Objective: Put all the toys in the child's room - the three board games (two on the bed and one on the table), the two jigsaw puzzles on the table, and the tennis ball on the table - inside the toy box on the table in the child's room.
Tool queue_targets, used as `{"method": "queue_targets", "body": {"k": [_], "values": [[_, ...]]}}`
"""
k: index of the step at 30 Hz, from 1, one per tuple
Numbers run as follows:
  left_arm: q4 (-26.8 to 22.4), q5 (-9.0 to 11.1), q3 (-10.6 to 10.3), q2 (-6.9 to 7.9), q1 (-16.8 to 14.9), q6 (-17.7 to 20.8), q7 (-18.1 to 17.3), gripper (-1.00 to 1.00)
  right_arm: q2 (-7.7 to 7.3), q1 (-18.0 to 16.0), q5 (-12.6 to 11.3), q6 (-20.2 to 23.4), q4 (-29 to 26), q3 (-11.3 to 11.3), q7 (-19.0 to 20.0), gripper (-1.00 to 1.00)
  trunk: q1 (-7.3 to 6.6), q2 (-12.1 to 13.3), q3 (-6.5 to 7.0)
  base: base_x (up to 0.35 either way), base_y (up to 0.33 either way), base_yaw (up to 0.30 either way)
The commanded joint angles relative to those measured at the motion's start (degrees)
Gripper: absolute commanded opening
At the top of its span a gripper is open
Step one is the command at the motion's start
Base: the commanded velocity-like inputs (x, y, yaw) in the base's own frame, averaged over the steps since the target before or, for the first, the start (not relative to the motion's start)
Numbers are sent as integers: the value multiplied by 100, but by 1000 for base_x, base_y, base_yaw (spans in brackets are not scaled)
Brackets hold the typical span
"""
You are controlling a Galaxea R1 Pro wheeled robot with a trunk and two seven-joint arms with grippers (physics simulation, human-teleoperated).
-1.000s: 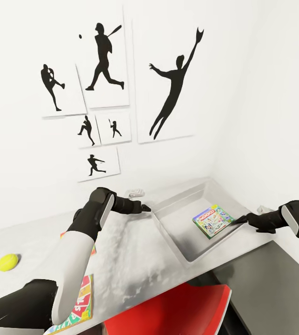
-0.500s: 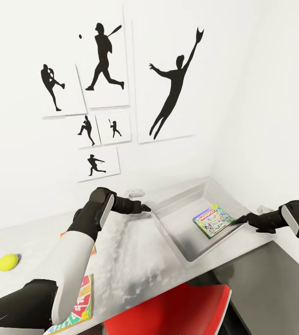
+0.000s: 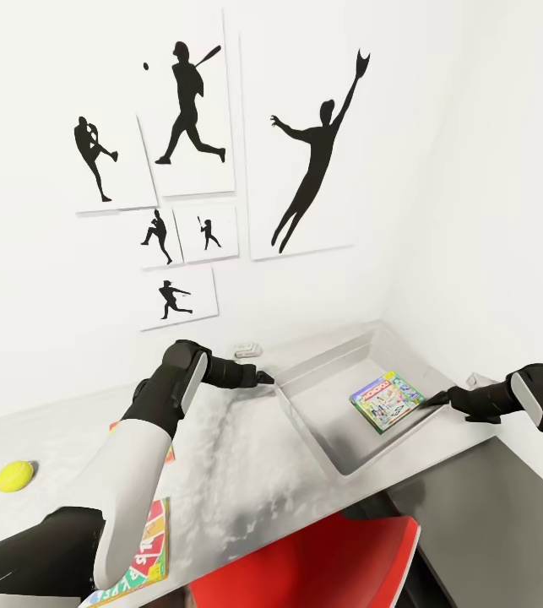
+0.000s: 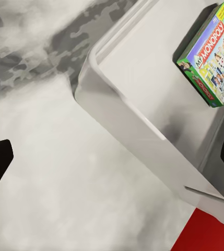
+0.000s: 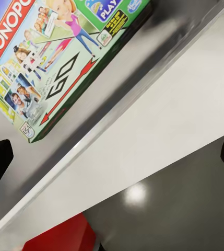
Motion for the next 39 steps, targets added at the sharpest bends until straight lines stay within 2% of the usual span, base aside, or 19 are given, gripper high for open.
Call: {"method": "queue_targets", "body": {"k": [1,19,23,26,30,39], "values": [[-5,-58,3,-2,-5,16,-46,100,-1,-5,-19,31,-3,-8,-2,100,4,-12,-12,0,0,0],[-4,-58,9,-2,-5,16,-46,100,5,-5,-58,31,-3,-15,5,100,4,-12,-12,0,0,-25],[-4,-58,11,-2,-5,16,-46,100,4,-5,-224,31,-3,-88,6,100,4,-12,-12,0,0,-33],[-4,-58,11,-2,-5,16,-46,100,6,-5,-490,29,-3,-208,-2,100,4,-12,-12,0,0,-14],[-4,-58,11,-2,-5,16,-48,100,50,-5,-688,27,-3,-280,-27,100,4,-12,-12,0,0,-5],[-5,-58,12,-2,-5,16,-54,100,124,-5,-775,22,-3,-325,-44,100,4,-12,-12,0,0,-1]]}}
